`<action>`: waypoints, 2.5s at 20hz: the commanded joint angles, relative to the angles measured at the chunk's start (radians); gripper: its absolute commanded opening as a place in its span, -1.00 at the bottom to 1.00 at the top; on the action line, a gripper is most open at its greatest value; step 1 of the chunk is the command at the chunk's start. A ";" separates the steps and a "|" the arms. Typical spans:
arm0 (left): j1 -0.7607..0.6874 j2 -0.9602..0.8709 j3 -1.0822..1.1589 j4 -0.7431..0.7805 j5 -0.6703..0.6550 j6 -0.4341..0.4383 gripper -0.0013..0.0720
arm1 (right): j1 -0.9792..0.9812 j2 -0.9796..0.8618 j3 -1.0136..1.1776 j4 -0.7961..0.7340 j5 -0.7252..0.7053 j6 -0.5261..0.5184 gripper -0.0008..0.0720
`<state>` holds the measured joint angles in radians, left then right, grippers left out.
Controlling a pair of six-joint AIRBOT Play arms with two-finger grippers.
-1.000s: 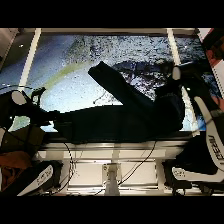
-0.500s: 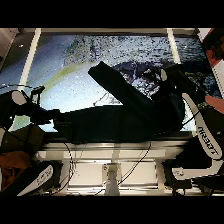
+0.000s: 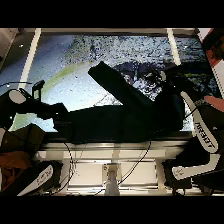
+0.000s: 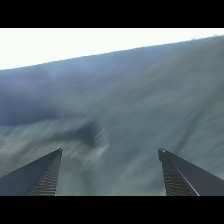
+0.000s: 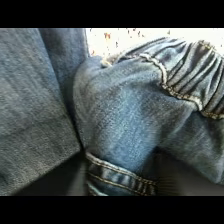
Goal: Fold the clothes and pants, and hang the long-sleeved shirts on hangers.
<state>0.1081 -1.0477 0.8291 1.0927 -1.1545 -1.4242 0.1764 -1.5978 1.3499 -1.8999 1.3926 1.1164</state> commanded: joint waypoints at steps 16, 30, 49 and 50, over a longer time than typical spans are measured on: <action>-0.375 -0.268 0.027 -0.474 0.703 0.083 0.93 | -0.146 0.233 0.290 -0.094 -0.198 0.533 -0.83; -0.375 -0.268 0.033 -0.474 0.728 0.082 0.93 | -0.552 1.215 -0.692 -0.034 -0.189 1.007 -0.83; -0.379 -0.348 0.074 -0.578 0.777 0.083 0.93 | -0.552 1.436 -0.809 0.041 0.186 0.834 -0.83; -0.380 -0.381 0.109 -0.578 0.776 0.083 0.93 | -0.552 1.436 -0.809 0.041 0.178 0.834 -0.82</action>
<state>-0.2699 -1.3727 0.8913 0.5571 -0.3927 -1.3418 -0.3748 -0.1631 0.5411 -1.8652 1.5707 1.9598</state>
